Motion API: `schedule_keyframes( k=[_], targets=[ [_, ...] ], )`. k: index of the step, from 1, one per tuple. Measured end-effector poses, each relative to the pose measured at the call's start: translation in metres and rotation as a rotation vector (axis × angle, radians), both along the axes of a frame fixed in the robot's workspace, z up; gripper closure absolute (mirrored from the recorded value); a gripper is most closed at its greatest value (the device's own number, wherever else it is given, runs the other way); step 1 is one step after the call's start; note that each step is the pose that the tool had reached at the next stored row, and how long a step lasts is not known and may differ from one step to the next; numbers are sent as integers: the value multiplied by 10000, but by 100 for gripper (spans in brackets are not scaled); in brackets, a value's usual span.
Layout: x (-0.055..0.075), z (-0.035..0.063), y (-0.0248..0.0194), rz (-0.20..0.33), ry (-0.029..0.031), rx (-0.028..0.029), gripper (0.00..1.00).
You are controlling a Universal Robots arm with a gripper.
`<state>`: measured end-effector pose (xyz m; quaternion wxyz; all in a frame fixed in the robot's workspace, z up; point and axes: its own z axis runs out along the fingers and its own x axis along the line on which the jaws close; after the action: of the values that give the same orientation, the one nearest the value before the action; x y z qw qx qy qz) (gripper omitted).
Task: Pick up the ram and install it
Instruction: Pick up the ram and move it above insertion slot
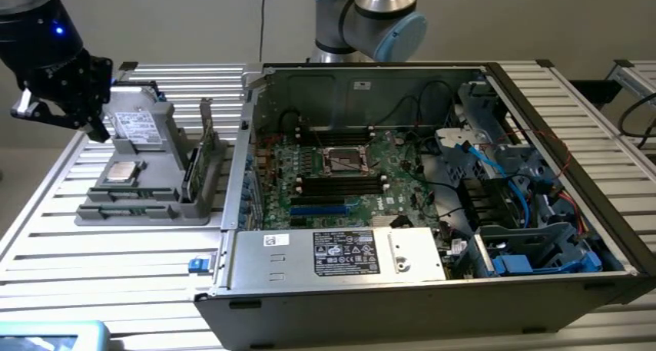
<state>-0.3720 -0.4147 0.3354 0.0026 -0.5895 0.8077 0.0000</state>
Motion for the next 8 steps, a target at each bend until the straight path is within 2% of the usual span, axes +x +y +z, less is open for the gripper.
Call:
schedule_keyframes(
  k=[8],
  targets=[
    [-1,-2,0,1376,-2,0,89]
  ],
)
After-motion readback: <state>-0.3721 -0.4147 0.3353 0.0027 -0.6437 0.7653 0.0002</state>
